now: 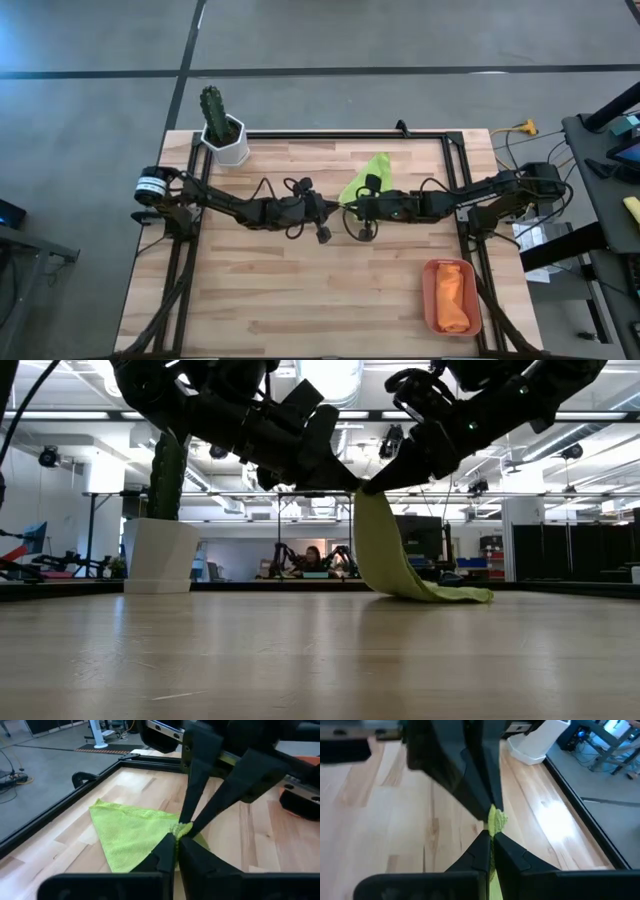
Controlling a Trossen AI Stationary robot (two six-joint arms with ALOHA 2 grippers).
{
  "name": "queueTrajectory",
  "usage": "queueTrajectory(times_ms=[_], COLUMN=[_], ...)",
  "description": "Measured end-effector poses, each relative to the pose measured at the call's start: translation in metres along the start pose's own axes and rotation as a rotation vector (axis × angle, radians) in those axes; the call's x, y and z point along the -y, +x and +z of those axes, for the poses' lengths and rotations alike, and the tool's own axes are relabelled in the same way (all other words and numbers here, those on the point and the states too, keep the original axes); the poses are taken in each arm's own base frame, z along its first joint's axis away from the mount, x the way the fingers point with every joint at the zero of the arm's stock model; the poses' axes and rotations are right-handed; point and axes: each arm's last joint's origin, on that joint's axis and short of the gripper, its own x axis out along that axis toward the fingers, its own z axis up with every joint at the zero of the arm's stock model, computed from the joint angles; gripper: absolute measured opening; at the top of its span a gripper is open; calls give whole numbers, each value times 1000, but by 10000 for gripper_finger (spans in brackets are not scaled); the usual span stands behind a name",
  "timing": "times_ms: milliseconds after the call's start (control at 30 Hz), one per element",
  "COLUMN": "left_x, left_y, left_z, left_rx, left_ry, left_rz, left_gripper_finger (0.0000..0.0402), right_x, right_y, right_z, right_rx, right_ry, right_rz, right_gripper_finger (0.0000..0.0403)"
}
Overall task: Roll microfiber towels into tight, uniform cylinder then place into a basket
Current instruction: Fold the green microfiber cloth
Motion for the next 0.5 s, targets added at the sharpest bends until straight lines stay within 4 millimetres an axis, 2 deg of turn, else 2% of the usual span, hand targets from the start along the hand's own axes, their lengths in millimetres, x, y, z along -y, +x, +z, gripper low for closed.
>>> queueTrajectory(times_ms=[167, 367, 500], left_x=[0, 1, 5], left_y=[-3, -17, -22], left_z=[2, 15, 20], left_rx=[-11, -22, -16], left_ry=[9, 41, 36], left_rz=[-5, -22, -144], left_gripper_finger=[0, 0, 0], right_x=[-2, -2, -1], right_y=[0, -1, -1], right_z=[-11, -17, -13], right_rx=[-105, -162, -145], right_ry=[-89, -132, -97], right_rz=[19, 28, -14], right_gripper_finger=[13, 13, 13])
